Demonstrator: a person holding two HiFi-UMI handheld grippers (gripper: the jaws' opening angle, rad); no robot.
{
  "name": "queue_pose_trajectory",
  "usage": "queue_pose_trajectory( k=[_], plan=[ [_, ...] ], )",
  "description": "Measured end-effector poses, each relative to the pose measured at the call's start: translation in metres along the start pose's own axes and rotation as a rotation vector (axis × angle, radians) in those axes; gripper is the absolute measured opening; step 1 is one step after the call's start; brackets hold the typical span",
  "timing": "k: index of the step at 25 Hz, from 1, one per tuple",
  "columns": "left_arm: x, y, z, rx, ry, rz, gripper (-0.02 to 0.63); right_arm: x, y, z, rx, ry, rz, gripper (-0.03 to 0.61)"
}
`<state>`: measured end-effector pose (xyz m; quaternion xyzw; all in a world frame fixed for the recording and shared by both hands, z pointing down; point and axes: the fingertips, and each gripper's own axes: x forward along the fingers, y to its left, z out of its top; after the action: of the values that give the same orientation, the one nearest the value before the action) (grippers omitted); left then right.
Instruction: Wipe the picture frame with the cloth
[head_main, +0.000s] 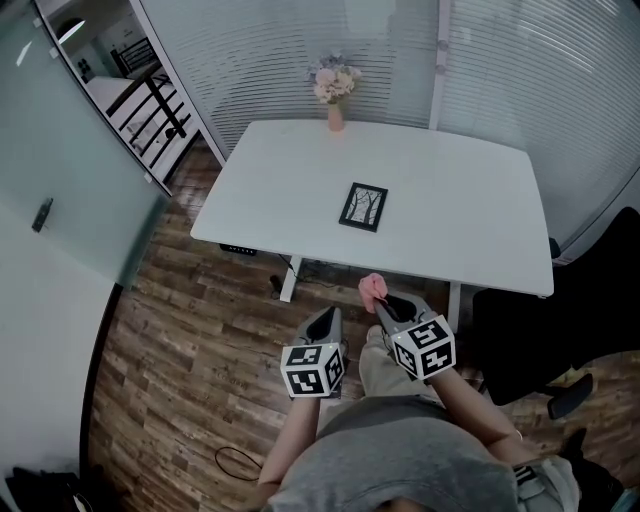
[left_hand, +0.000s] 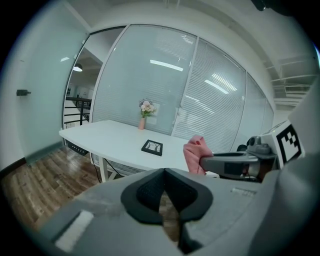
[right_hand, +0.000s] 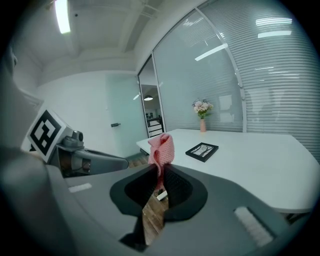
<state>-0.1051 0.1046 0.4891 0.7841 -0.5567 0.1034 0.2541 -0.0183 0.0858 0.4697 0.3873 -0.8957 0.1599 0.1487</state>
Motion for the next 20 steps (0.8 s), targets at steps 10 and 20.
queue_pose_trajectory(
  k=[10, 20],
  plan=[
    [-0.003, -0.004, 0.0, 0.011, -0.004, -0.006, 0.002, -0.009, 0.003, 0.011, -0.001, -0.051, -0.014, 0.034],
    [0.003, 0.0, -0.003, 0.004, 0.0, -0.015, 0.002, -0.006, 0.002, 0.01, -0.001, -0.056, -0.009, 0.034]
  ],
)
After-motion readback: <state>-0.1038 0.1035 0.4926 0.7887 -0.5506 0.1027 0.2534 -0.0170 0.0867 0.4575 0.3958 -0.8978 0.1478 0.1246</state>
